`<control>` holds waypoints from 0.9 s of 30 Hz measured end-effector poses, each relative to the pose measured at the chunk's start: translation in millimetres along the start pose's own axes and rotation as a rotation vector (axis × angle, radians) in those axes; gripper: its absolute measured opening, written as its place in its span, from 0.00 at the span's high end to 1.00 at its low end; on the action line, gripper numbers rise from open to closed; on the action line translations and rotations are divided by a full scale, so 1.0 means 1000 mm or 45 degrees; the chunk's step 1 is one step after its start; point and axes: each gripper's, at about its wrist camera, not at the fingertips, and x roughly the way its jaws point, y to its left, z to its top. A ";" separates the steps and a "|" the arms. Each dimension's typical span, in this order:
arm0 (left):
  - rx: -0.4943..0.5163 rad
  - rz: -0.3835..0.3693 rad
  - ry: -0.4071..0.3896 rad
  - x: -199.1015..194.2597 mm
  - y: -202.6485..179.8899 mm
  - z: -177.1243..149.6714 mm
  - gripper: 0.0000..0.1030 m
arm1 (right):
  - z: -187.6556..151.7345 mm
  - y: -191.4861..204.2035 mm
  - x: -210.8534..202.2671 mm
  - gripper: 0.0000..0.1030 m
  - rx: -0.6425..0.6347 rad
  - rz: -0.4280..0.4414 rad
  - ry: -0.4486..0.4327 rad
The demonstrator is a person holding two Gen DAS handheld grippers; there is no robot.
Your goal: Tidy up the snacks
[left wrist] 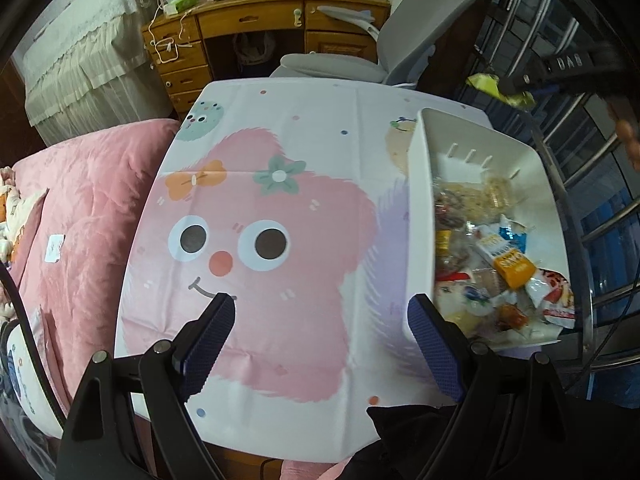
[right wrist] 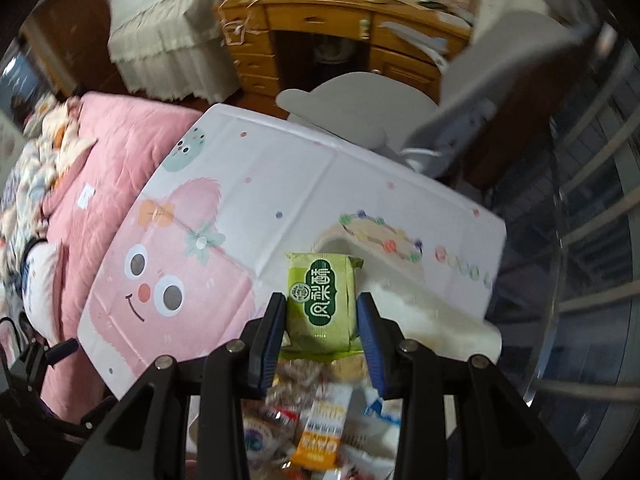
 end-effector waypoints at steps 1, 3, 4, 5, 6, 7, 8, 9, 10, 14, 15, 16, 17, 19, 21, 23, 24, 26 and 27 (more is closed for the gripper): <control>0.006 0.008 -0.014 -0.006 -0.006 -0.002 0.15 | -0.011 -0.005 -0.005 0.65 0.023 -0.005 -0.011; 0.015 0.024 -0.044 -0.016 -0.017 -0.007 0.15 | -0.028 -0.010 -0.009 0.65 0.059 -0.024 -0.021; 0.020 0.031 -0.062 -0.022 -0.022 -0.009 0.15 | -0.039 -0.015 -0.012 0.65 0.083 -0.029 -0.023; 0.023 0.034 -0.079 -0.027 -0.028 -0.013 0.15 | -0.047 -0.019 -0.013 0.64 0.103 -0.025 -0.025; 0.024 0.036 -0.087 -0.031 -0.032 -0.015 0.15 | -0.056 -0.023 -0.015 0.64 0.126 -0.020 -0.026; 0.028 0.042 -0.094 -0.034 -0.037 -0.018 0.15 | -0.066 -0.028 -0.015 0.64 0.154 -0.016 -0.029; 0.034 0.050 -0.096 -0.037 -0.042 -0.023 0.15 | -0.074 -0.030 -0.013 0.64 0.173 -0.014 -0.028; 0.037 0.056 -0.096 -0.039 -0.045 -0.026 0.15 | -0.083 -0.033 -0.009 0.64 0.195 -0.009 -0.023; 0.042 0.066 -0.091 -0.041 -0.049 -0.031 0.15 | -0.093 -0.036 -0.004 0.64 0.227 0.000 -0.017; 0.033 0.094 -0.077 -0.048 -0.054 -0.040 0.15 | -0.129 -0.045 0.021 0.62 0.340 0.057 0.057; 0.029 0.098 -0.074 -0.050 -0.055 -0.042 0.15 | -0.135 -0.044 0.026 0.62 0.338 0.062 0.081; 0.026 0.101 -0.072 -0.050 -0.055 -0.043 0.15 | -0.142 -0.042 0.030 0.61 0.334 0.073 0.105; 0.024 0.105 -0.068 -0.051 -0.055 -0.045 0.15 | -0.148 -0.041 0.034 0.59 0.336 0.088 0.120; 0.027 0.109 -0.057 -0.051 -0.056 -0.047 0.15 | -0.158 -0.040 0.037 0.55 0.353 0.110 0.132; 0.031 0.109 -0.046 -0.049 -0.056 -0.048 0.15 | -0.167 -0.038 0.039 0.55 0.382 0.128 0.141; 0.034 0.097 -0.037 -0.049 -0.054 -0.049 0.15 | -0.173 -0.035 0.039 0.50 0.407 0.137 0.144; 0.033 0.092 -0.036 -0.048 -0.054 -0.049 0.15 | -0.176 -0.033 0.038 0.46 0.419 0.140 0.144; 0.025 0.070 -0.037 -0.048 -0.051 -0.049 0.15 | -0.184 -0.026 0.037 0.39 0.481 0.143 0.143; 0.020 0.056 -0.040 -0.049 -0.049 -0.049 0.15 | -0.188 -0.023 0.037 0.38 0.523 0.140 0.150</control>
